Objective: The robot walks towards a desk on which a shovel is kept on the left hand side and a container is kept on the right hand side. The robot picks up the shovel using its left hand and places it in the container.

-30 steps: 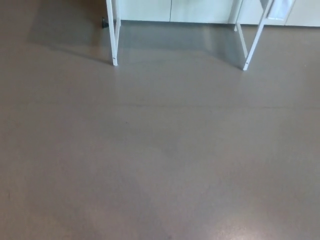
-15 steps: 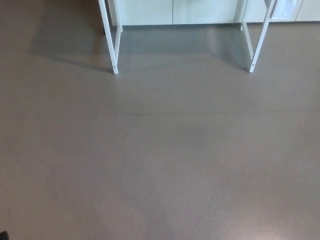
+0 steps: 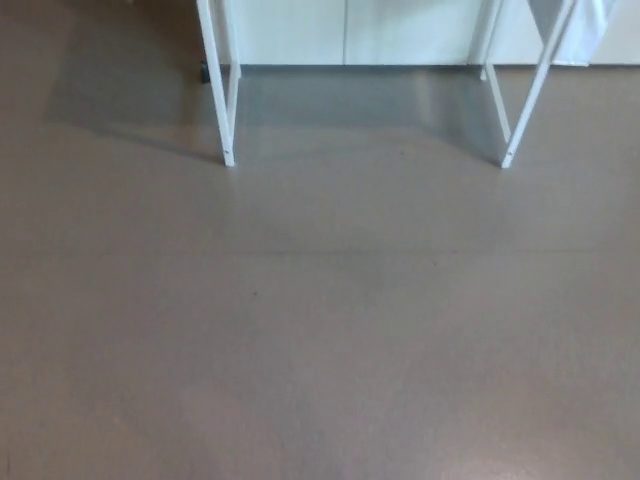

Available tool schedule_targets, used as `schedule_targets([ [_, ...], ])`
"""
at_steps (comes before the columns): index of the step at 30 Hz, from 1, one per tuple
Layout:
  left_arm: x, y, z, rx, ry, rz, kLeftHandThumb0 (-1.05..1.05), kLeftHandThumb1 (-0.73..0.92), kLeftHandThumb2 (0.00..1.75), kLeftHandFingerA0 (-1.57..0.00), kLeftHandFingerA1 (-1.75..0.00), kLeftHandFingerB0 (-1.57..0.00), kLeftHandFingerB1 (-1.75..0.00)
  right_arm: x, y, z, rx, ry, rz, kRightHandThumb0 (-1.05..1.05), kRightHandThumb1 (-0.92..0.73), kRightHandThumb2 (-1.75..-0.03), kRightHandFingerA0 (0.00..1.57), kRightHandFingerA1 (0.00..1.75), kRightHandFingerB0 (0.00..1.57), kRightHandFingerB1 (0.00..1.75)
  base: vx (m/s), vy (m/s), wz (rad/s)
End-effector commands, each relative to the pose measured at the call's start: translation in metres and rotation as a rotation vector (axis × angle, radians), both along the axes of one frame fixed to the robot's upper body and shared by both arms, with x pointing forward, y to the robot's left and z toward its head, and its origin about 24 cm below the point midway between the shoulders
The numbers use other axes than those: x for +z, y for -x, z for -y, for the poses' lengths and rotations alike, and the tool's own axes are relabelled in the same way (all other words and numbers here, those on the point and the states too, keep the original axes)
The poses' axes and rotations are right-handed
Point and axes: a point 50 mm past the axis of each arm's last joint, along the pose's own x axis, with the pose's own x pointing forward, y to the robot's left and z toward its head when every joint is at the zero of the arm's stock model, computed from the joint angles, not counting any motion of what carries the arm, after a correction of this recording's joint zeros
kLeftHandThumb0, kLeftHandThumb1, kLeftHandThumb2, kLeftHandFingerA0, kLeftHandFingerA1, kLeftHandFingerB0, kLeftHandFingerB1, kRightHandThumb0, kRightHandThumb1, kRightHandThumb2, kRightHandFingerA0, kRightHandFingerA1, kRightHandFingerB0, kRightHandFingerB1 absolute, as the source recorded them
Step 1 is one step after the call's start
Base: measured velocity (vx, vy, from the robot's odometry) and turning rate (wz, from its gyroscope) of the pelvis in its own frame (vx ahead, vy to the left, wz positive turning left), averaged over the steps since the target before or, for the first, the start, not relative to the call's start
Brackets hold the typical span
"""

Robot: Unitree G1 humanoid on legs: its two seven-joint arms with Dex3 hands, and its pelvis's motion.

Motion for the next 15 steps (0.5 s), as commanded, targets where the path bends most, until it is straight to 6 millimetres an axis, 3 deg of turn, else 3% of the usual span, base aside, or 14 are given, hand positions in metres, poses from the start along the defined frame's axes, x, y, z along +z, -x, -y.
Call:
schedule_targets([
  [1,0.002,0.004,-0.004,-0.002,-0.013,0.022,-0.03,0.52,0.98,-0.13,-0.51,-0.02,-0.45,-0.005,0.017,0.008,-0.049,0.023,-0.096,-0.10,-0.40,-0.86,0.50,0.69,0.21,0.54,0.14,0.011,0.05],
  [5,0.002,-0.001,-0.002,-0.011,-0.016,0.027,-0.03,0.52,0.99,-0.12,-0.51,-0.02,-0.45,-0.007,0.023,0.009,-0.073,0.011,-0.113,-0.12,-0.37,-0.83,0.43,0.64,0.20,0.53,0.16,-0.061,0.06],
  [15,0.004,-0.007,-0.002,0.002,-0.003,0.042,-0.01,0.53,0.99,-0.11,-0.51,-0.04,-0.45,-0.006,0.007,0.001,-0.026,0.000,-0.051,-0.15,-0.35,-0.82,0.48,0.66,0.26,0.55,0.16,-0.112,-0.03],
])
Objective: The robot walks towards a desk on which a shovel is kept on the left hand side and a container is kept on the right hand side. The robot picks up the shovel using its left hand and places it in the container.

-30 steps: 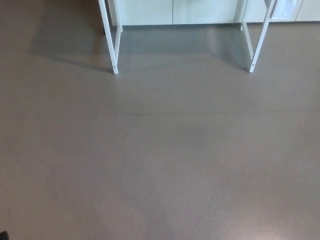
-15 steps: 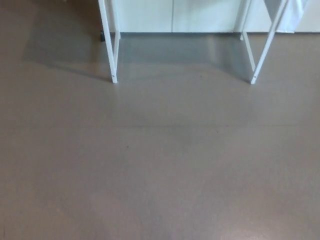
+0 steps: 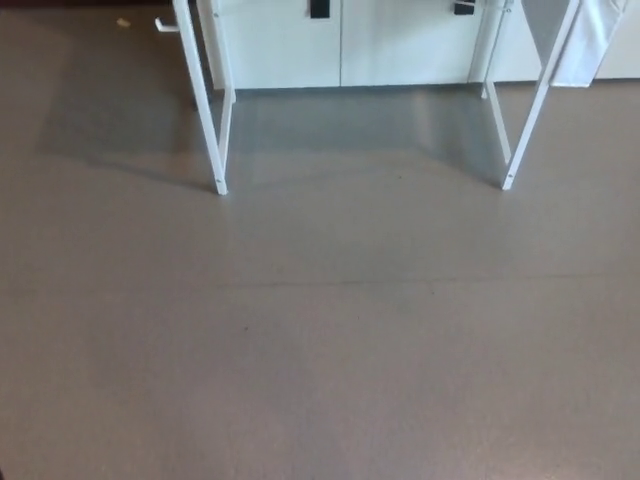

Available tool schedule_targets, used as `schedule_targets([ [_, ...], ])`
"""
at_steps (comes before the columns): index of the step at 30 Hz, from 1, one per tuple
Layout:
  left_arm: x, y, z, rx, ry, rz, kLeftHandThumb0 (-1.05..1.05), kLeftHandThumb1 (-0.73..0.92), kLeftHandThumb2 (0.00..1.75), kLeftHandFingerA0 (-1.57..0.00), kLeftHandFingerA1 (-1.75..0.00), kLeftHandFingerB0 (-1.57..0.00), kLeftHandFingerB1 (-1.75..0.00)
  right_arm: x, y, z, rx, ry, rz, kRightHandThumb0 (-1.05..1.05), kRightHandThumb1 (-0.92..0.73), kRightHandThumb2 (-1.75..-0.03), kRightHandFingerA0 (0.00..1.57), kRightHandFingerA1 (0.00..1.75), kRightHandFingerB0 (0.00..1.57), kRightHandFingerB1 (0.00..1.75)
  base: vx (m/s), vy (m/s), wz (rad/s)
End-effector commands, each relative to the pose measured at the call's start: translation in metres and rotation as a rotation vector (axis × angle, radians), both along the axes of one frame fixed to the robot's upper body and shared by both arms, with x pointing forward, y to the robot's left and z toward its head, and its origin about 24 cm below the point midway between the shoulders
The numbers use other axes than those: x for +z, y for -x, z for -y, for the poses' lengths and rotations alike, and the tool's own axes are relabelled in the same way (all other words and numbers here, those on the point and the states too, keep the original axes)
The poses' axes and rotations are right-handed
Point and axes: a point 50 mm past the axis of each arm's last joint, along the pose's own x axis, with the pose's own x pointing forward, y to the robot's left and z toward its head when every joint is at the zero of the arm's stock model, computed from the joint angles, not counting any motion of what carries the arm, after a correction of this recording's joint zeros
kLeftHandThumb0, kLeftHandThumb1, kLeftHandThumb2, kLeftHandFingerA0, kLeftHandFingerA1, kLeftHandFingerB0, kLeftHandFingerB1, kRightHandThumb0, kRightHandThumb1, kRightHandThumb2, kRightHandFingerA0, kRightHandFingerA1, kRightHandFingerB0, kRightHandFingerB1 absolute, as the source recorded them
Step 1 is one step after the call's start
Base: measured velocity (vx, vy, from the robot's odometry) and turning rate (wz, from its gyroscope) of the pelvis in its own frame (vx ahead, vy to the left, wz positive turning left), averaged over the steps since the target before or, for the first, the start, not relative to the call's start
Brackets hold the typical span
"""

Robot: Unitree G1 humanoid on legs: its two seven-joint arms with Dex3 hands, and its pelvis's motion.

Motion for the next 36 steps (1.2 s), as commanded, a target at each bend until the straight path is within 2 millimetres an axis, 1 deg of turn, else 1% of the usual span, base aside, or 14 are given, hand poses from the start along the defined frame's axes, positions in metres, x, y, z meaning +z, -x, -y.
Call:
schedule_targets([
  [1,0.004,0.000,-0.006,0.004,-0.026,0.018,-0.02,0.53,0.98,-0.11,-0.51,-0.03,-0.45,0.002,-0.007,-0.002,0.010,-0.005,0.049,-0.15,-0.35,-0.82,0.42,0.64,0.23,0.54,0.00,0.000,0.00],
  [11,0.003,-0.002,-0.004,-0.044,-0.042,0.007,-0.03,0.52,0.97,-0.11,-0.51,-0.02,-0.45,0.006,-0.010,0.002,-0.036,-0.075,0.121,-0.12,-0.37,-0.84,0.36,0.62,0.21,0.54,0.16,0.188,-0.02],
  [13,0.004,-0.001,-0.005,-0.051,-0.049,0.000,-0.02,0.52,0.97,-0.12,-0.51,-0.04,-0.45,0.007,-0.011,0.002,-0.001,-0.051,0.103,-0.13,-0.36,-0.83,0.35,0.60,0.22,0.53,0.17,0.102,0.04],
  [15,0.004,-0.001,-0.005,-0.095,-0.092,-0.026,-0.03,0.51,0.97,-0.14,-0.53,-0.06,-0.47,0.008,-0.014,0.000,0.118,0.002,0.057,-0.13,-0.37,-0.83,0.30,0.58,0.24,0.54,0.14,0.034,0.07],
  [17,0.004,0.000,-0.005,-0.132,-0.112,-0.033,-0.03,0.52,0.97,-0.11,-0.51,-0.05,-0.46,0.008,-0.017,-0.002,0.082,-0.052,0.102,-0.08,-0.38,-0.84,0.30,0.59,0.23,0.54,0.16,-0.046,0.08],
  [21,0.005,-0.002,-0.004,-0.129,-0.101,-0.020,-0.03,0.51,0.97,-0.11,-0.51,-0.05,-0.46,0.010,-0.024,-0.004,0.013,-0.149,0.192,-0.14,-0.37,-0.85,0.30,0.59,0.21,0.54,0.20,-0.124,0.08],
  [22,0.005,-0.003,-0.005,-0.105,-0.082,-0.012,-0.01,0.51,0.97,-0.12,-0.51,-0.06,-0.46,0.010,-0.026,-0.005,-0.054,-0.210,0.236,-0.14,-0.56,-0.56,0.43,0.56,0.26,0.44,0.19,-0.218,0.13],
  [23,0.005,-0.003,-0.005,-0.098,-0.075,-0.006,0.00,0.51,0.97,-0.12,-0.51,-0.05,-0.46,0.010,-0.027,-0.006,-0.098,-0.246,0.262,-0.14,-0.39,-0.87,0.37,0.63,0.18,0.54,0.21,-0.246,0.17],
  [24,0.005,-0.002,-0.005,-0.112,-0.073,-0.002,0.00,0.52,0.98,-0.10,-0.51,-0.03,-0.45,0.010,-0.029,-0.006,-0.146,-0.287,0.280,-0.14,-0.43,-0.90,0.31,0.61,0.16,0.53,0.14,-0.272,-0.50],
  [29,0.005,-0.002,-0.005,-0.146,-0.085,-0.017,-0.03,0.54,0.98,-0.08,-0.49,0.00,-0.44,0.009,-0.025,-0.005,-0.185,-0.359,0.293,-0.16,-0.45,-0.92,0.20,0.57,0.13,0.53,0.11,-0.236,0.06],
  [30,0.005,-0.002,-0.005,-0.137,-0.078,-0.013,-0.03,0.53,0.97,-0.08,-0.49,-0.01,-0.44,0.008,-0.024,-0.004,-0.216,-0.388,0.308,-0.16,-0.43,-0.91,0.18,0.57,0.18,0.56,0.14,-0.127,-0.03],
  [32,0.004,-0.001,-0.005,-0.112,-0.060,-0.012,-0.03,0.52,0.97,-0.09,-0.50,-0.02,-0.45,0.007,-0.020,-0.003,-0.249,-0.422,0.314,-0.16,-0.44,-0.92,0.14,0.55,0.18,0.56,0.13,-0.090,-0.01],
  [33,0.004,-0.002,-0.005,-0.085,-0.045,-0.006,-0.03,0.51,0.96,-0.09,-0.49,-0.02,-0.44,0.007,-0.019,-0.003,-0.278,-0.467,0.318,-0.16,-0.48,-0.95,0.17,0.56,0.28,0.62,0.12,-0.034,-0.05],
  [36,0.003,0.000,-0.004,-0.021,0.011,0.025,-0.01,0.51,0.97,-0.09,-0.50,-0.01,-0.44,0.006,-0.017,-0.003,-0.305,-0.488,0.317,-0.14,-0.50,-0.95,0.16,0.55,0.31,0.63,0.10,0.015,-0.05],
])
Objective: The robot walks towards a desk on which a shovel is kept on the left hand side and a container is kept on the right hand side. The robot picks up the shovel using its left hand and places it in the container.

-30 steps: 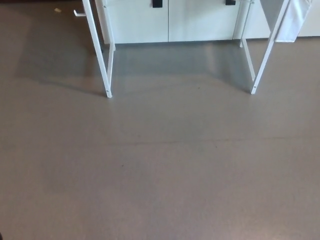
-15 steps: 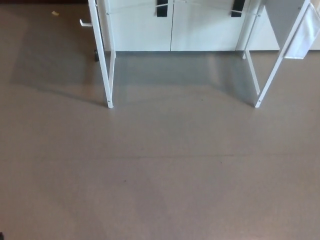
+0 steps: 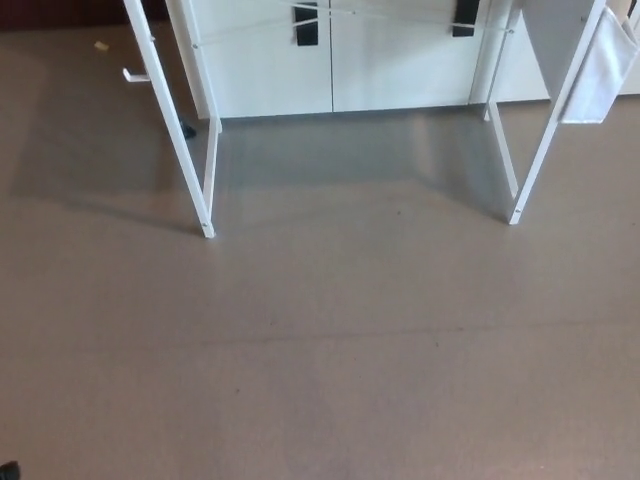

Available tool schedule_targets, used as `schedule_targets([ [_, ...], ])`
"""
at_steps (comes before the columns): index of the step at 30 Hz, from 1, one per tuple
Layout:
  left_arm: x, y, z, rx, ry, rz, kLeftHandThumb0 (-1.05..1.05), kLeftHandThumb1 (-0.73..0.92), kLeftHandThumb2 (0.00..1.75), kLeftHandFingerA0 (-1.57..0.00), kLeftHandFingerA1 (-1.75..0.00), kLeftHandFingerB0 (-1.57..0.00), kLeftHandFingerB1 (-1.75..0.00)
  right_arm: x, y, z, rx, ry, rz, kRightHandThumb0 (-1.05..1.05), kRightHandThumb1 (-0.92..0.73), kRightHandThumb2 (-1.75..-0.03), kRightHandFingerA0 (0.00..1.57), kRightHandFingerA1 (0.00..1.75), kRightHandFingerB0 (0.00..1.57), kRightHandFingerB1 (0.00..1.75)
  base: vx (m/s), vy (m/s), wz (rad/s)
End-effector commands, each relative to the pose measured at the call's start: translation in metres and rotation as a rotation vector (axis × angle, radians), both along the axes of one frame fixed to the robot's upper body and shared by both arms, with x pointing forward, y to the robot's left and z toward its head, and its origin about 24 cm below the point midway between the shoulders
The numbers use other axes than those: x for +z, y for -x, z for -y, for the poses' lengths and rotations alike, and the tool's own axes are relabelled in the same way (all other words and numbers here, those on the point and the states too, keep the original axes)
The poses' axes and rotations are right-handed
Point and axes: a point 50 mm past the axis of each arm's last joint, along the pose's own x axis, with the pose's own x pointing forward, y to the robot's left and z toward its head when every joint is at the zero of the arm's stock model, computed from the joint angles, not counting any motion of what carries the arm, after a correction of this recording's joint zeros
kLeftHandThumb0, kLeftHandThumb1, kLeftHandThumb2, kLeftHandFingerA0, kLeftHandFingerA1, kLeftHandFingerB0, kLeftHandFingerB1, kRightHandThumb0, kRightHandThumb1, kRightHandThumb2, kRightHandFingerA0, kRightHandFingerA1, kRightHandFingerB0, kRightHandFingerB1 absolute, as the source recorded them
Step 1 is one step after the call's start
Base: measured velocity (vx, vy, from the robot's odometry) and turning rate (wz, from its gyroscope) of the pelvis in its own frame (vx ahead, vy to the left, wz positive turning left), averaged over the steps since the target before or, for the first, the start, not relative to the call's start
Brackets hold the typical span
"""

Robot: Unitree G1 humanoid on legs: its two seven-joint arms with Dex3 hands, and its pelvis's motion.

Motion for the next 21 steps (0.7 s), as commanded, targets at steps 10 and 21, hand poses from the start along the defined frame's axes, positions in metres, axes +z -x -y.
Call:
schedule_targets([
  [10,-0.002,0.008,-0.005,0.159,0.163,0.064,-0.05,0.50,0.96,-0.14,-0.54,0.00,-0.45,-0.001,0.008,0.003,-0.078,-0.147,0.013,-0.15,-0.72,-0.61,0.20,0.46,0.37,0.64,0.15,0.053,0.07],
  [21,-0.003,0.014,-0.005,0.158,0.186,0.072,-0.04,0.69,0.67,-0.17,-0.47,-0.07,-0.30,-0.004,0.010,-0.001,-0.005,-0.089,-0.012,-0.14,-0.44,-0.90,0.13,0.54,0.40,0.68,0.13,-0.243,0.04],
])
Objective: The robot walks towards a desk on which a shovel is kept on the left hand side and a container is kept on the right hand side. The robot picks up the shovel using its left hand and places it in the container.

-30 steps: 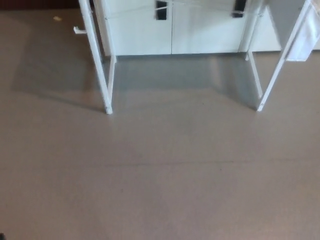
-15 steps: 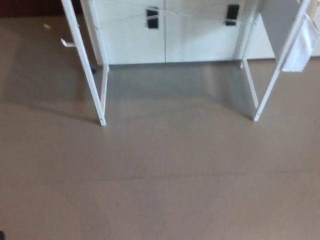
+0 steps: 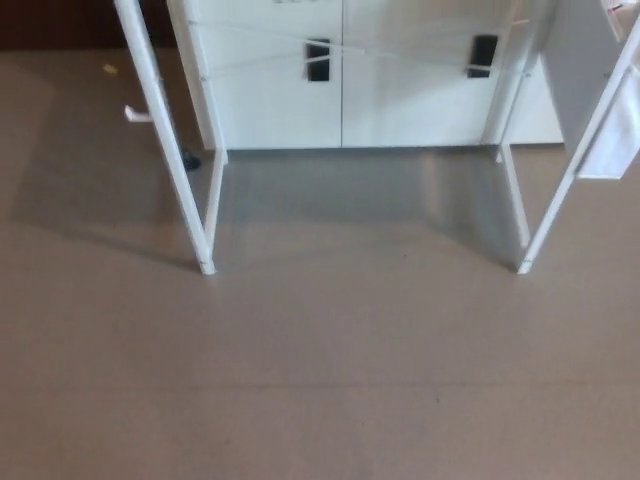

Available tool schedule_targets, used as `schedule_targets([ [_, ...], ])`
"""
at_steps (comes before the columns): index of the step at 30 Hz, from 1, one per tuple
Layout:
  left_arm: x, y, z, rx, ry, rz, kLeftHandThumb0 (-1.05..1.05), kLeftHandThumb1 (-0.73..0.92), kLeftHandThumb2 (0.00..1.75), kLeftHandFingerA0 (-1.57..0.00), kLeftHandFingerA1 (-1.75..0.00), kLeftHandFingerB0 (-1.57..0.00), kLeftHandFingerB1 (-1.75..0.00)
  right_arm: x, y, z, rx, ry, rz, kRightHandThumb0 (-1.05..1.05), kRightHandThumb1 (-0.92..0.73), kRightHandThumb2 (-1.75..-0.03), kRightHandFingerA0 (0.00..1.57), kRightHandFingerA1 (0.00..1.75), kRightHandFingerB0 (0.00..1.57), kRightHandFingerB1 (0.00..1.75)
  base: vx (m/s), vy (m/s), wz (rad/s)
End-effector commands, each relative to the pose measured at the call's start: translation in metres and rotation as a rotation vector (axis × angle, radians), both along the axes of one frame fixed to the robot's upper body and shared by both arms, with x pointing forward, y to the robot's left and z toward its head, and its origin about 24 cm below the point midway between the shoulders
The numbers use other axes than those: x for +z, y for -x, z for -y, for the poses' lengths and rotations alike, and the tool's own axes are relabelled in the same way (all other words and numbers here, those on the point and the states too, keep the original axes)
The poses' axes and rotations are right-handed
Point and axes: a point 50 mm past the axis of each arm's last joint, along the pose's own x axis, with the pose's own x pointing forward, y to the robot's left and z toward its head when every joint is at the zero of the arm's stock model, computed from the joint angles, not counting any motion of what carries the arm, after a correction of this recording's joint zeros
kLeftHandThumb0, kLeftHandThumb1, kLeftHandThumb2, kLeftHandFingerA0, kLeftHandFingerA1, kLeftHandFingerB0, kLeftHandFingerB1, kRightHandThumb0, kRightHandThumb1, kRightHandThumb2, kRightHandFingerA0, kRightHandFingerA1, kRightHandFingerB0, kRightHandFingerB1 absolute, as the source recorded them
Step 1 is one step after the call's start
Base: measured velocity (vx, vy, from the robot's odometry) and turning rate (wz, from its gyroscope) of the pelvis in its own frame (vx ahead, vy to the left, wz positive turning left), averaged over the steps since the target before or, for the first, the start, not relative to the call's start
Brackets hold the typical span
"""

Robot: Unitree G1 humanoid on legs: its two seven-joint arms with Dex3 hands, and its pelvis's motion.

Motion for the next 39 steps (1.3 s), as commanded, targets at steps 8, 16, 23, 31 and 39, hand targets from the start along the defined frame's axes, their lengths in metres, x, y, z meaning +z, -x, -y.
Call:
schedule_targets([
  [8,0.002,0.009,-0.009,0.022,0.009,0.009,-0.04,0.51,0.99,-0.11,-0.54,0.00,-0.46,0.000,-0.001,-0.003,0.082,0.028,0.013,-0.09,-0.41,-0.89,0.12,0.54,0.06,0.50,0.09,-0.010,-0.04],
  [16,0.001,0.007,-0.005,-0.047,-0.042,-0.020,-0.05,0.49,0.99,-0.13,-0.55,-0.02,-0.48,0.002,-0.001,0.000,0.090,0.044,0.007,-0.09,-0.42,-0.90,0.15,0.55,0.12,0.52,0.21,0.084,-0.07],
  [23,0.000,0.010,-0.002,-0.081,-0.060,-0.034,-0.04,0.46,0.95,-0.12,-0.54,0.00,-0.45,0.002,-0.004,-0.002,0.117,0.036,0.012,-0.05,-0.41,-0.89,0.18,0.56,0.08,0.50,0.24,-0.060,0.09],
  [31,-0.002,0.014,0.000,-0.118,-0.085,-0.058,-0.03,0.50,0.97,-0.10,-0.52,0.00,-0.45,0.000,0.001,-0.002,0.126,0.056,-0.009,-0.08,-0.43,-0.90,0.20,0.57,0.10,0.51,0.31,-0.224,0.15],
  [39,-0.008,0.031,0.004,-0.145,-0.094,-0.108,-0.07,0.66,0.63,-0.21,-0.47,-0.15,-0.36,-0.004,0.017,0.000,0.163,0.085,-0.062,-0.03,-0.43,-0.90,0.27,0.60,0.14,0.53,0.29,-0.013,-0.10],
])
